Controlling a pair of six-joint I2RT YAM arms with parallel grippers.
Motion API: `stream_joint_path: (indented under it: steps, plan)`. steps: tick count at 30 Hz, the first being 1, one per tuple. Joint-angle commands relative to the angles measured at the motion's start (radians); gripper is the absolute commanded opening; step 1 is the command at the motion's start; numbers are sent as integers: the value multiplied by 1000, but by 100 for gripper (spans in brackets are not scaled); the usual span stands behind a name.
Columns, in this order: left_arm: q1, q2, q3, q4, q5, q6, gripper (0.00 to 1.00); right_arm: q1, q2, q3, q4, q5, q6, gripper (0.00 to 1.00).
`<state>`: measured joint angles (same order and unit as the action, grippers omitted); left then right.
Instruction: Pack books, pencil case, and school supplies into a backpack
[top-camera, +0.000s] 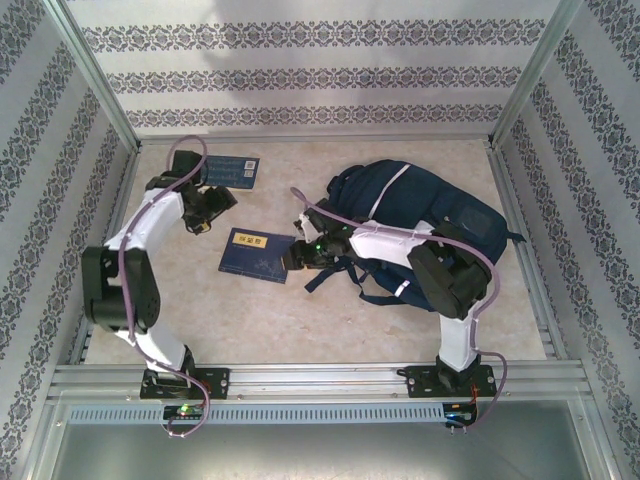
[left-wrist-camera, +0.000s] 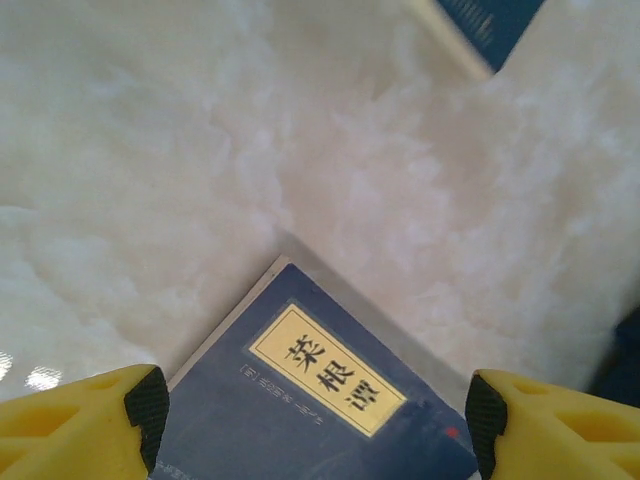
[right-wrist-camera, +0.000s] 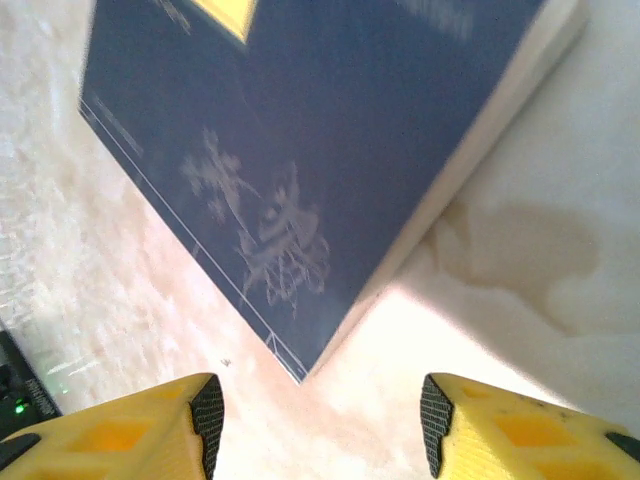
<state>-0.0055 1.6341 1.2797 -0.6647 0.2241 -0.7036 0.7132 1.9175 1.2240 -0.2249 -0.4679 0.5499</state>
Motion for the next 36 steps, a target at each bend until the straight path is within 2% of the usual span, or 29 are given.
stream_joint_path:
  steps: [1, 8, 11, 15, 23, 33, 36]
  plan:
    - [6, -107, -109, -25, 9, -45, 79, -23, -12, 81, -32, 82, -108, 58]
    - [-3, -405, -527, 218, 183, -268, 78, -64, 195, 371, -123, -18, -199, 58]
    - [-23, -468, -631, 286, 177, -312, 77, -82, 301, 471, -118, -51, -184, 59]
    - [-43, -477, -710, 395, 202, -359, 77, -88, 399, 569, -122, -102, -157, 59]
    - [-57, -395, -719, 432, 208, -321, 76, -63, 429, 556, -101, -189, -128, 57]
    - [-58, -334, -711, 419, 201, -300, 76, -30, 336, 358, -21, -278, -99, 55]
    - [-61, -328, -713, 414, 197, -291, 76, -21, 315, 300, 23, -350, -67, 54]
